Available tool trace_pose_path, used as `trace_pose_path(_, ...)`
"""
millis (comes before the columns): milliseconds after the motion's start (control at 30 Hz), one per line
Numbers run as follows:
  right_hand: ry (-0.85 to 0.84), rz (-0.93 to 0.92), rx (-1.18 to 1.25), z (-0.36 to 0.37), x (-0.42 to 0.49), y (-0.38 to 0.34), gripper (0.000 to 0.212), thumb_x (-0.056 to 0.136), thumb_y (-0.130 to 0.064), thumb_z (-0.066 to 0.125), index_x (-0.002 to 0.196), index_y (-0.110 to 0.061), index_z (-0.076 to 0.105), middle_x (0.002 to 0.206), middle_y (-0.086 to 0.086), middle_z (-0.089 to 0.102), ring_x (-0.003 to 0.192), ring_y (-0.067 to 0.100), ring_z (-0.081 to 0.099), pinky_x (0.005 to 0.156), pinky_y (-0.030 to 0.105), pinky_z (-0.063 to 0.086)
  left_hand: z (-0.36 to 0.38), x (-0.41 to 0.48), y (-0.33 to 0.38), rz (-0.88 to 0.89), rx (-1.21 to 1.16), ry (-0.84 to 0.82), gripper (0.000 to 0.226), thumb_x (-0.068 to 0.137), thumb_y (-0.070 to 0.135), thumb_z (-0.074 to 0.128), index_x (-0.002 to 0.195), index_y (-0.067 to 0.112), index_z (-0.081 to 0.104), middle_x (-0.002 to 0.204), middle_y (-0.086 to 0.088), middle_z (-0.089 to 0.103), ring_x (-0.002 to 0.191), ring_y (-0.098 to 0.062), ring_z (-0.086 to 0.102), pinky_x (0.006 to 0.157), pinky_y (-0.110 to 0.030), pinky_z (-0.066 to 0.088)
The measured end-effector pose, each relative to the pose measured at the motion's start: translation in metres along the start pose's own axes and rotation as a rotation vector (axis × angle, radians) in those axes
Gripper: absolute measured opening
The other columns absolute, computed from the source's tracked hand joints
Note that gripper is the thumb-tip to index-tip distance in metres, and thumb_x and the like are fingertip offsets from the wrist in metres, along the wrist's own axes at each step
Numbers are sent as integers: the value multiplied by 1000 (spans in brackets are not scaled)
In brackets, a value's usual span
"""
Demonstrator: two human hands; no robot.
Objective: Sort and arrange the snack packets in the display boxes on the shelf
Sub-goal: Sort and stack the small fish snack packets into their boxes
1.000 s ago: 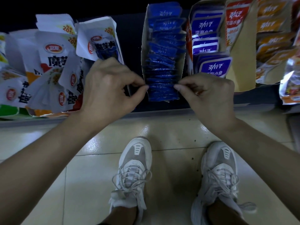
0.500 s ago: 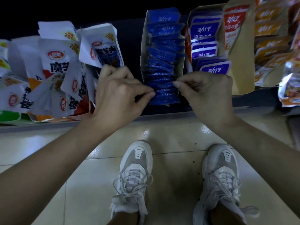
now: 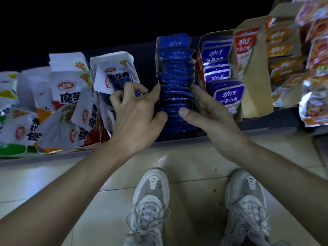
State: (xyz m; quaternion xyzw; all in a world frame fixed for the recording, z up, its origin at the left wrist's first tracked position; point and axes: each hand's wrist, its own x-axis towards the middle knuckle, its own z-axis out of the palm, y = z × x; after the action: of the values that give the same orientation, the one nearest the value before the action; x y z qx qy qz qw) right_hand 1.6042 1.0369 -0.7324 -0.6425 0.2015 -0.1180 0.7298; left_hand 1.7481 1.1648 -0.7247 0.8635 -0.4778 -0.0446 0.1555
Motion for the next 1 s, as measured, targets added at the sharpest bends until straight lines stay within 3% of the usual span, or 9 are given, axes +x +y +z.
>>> trace_pose_path(167,-25,5,-81,-8,2,4,63,81,-25,75,133,-40,43,126,-32,59,127,-8,49,103,16,41,0,4,-10,17,-129,-66,79,77,43,29,154,27,40,123,5,59,120,-11,31,91,-26,12)
trace_pose_path(233,19,29,-46,-13,6,8,81,79,-28,82,145,-33,36,141,-27,50,134,-5,43,112,24,38,-1,2,-10,33,-120,-33,80,78,45,32,154,20,41,125,6,63,115,-11,32,91,-29,14)
trace_pose_path(300,29,24,-27,-13,12,4,96,77,-30,80,155,-25,24,152,-17,42,139,0,39,116,32,36,-4,0,-6,-11,-97,15,83,79,48,35,155,13,38,113,6,61,114,-13,32,91,-30,17)
trace_pose_path(367,19,6,-12,-11,22,-1,88,82,-22,77,154,-23,26,147,-14,49,135,0,45,113,29,39,-8,5,-1,-47,-34,7,91,78,55,31,157,9,31,103,3,50,121,-16,31,92,-30,16)
trace_pose_path(467,6,-21,-30,-8,35,-7,70,89,-12,71,148,-24,36,136,-8,59,127,4,55,106,26,45,-13,28,4,-54,-56,-87,96,74,61,22,159,16,23,127,0,53,135,-10,24,96,-28,11)
trace_pose_path(667,-22,-13,-61,-10,41,-4,73,87,-18,72,148,-35,35,137,-15,58,127,1,53,106,27,44,-13,37,-6,-31,-301,-130,80,76,44,42,154,38,30,108,23,47,122,-3,32,94,-14,11)
trace_pose_path(767,-27,16,-26,-12,39,-7,79,85,-20,73,152,-31,32,140,-15,56,128,1,52,105,27,45,-13,34,-12,6,-300,-103,89,71,55,35,158,37,24,122,23,54,111,4,28,94,-7,6)
trace_pose_path(900,-21,42,11,-16,22,-8,84,80,-21,78,150,-33,32,138,-27,52,131,-4,47,108,28,43,-13,21,-20,87,-207,-74,89,78,54,44,160,26,25,140,9,58,120,0,33,98,-21,13)
trace_pose_path(1000,-56,77,-85,-18,-8,2,97,74,-21,80,153,-36,25,145,-34,41,137,-4,39,114,35,38,-10,3,-23,160,-74,110,69,84,56,58,143,19,56,125,3,68,128,-15,49,99,-34,19)
